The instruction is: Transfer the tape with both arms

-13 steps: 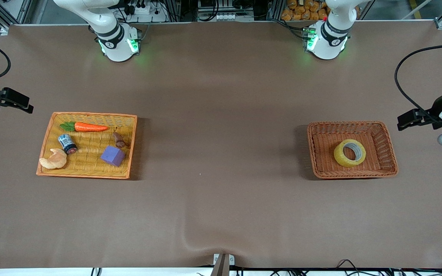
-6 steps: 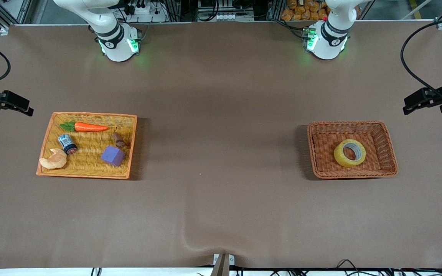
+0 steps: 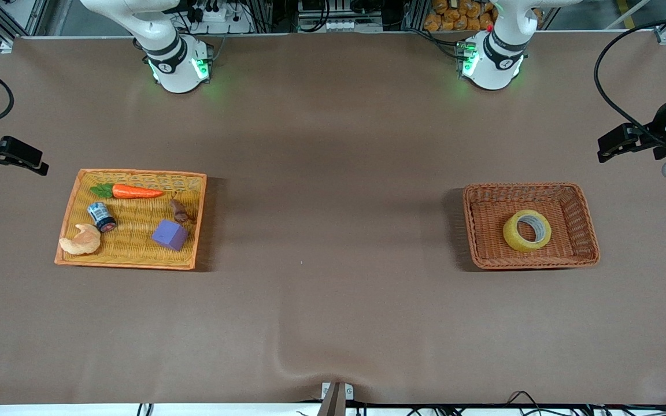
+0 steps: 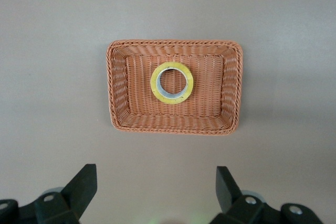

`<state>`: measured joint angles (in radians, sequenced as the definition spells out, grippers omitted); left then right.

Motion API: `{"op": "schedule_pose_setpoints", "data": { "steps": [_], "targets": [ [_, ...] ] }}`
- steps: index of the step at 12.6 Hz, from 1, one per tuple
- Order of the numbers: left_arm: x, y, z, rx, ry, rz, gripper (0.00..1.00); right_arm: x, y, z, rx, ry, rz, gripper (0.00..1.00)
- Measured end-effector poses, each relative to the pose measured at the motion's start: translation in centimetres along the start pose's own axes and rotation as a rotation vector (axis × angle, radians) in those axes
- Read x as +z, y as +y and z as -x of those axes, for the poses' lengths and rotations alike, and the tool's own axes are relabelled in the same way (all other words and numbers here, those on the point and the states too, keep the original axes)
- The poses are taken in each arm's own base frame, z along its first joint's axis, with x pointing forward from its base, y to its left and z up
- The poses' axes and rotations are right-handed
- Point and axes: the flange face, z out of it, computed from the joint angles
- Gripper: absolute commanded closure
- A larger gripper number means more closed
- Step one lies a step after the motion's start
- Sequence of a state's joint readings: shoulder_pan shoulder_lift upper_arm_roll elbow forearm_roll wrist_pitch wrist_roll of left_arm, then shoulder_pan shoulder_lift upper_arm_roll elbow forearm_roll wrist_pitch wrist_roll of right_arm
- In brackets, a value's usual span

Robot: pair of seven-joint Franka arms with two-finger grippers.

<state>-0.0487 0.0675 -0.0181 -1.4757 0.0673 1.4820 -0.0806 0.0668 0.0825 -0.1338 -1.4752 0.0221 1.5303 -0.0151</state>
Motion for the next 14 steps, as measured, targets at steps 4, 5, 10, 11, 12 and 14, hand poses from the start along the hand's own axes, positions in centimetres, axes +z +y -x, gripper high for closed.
{"op": "schedule_pose_setpoints", "data": {
  "steps": [4,5,10,11,12,14],
  "targets": [
    [0.2,0.1,0.4,0.002,-0.006,-0.001,0.00,-0.1,0.2,0.0,0.003,0.003,0.000,0.00],
    [0.2,0.1,0.6,0.003,-0.008,-0.001,0.00,-0.2,0.6,-0.1,0.010,0.010,0.000,0.00],
    [0.1,0.8,1.2,0.016,-0.009,-0.002,0.00,-0.4,1.2,-0.3,0.020,0.030,-0.001,0.00],
    [0.2,0.8,1.2,0.017,-0.010,-0.002,0.00,-0.4,1.2,-0.3,0.020,0.031,-0.001,0.00],
    [0.2,0.8,1.1,0.016,-0.007,-0.002,0.00,-0.4,1.2,-0.3,0.020,0.031,-0.001,0.00],
    [-0.2,0.8,1.1,0.017,0.002,-0.001,0.00,-0.6,1.1,-0.3,0.020,0.034,-0.002,0.00]
  ]
}}
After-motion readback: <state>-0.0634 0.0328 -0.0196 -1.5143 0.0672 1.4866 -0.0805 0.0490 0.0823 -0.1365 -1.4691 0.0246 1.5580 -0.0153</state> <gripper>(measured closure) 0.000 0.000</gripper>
